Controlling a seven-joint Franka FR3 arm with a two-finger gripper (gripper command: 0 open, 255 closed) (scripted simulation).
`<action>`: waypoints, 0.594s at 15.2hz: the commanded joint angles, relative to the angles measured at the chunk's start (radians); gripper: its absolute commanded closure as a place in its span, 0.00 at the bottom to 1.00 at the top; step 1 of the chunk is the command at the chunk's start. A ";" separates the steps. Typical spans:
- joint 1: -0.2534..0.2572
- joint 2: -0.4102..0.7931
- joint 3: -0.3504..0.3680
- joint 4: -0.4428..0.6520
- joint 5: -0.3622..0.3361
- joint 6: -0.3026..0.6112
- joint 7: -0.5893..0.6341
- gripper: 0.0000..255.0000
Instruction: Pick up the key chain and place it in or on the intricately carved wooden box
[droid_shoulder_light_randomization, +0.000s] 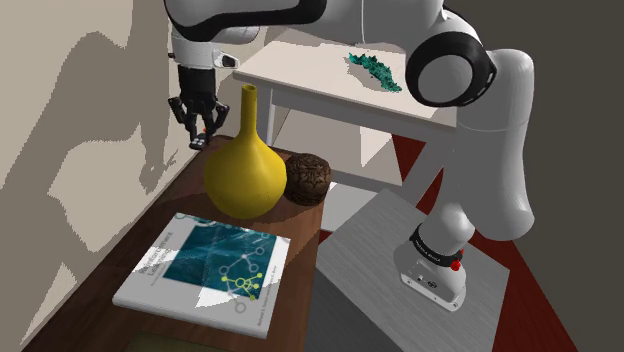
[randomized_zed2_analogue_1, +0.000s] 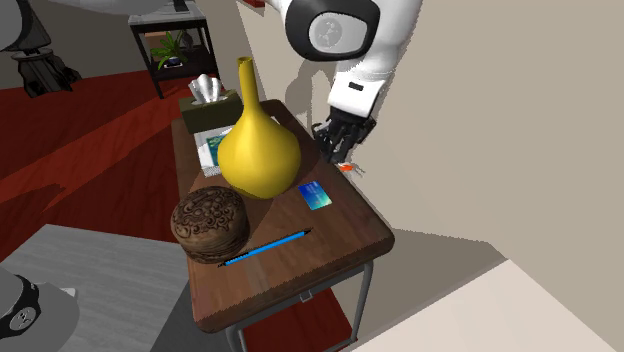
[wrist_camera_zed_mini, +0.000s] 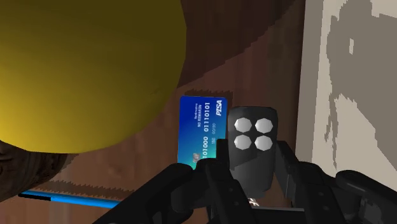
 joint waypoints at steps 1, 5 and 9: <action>-0.002 -0.005 -0.001 0.017 -0.002 -0.022 0.005 1.00; -0.006 -0.008 -0.002 0.066 -0.005 -0.072 0.016 1.00; -0.012 -0.007 -0.002 0.122 -0.006 -0.125 0.028 1.00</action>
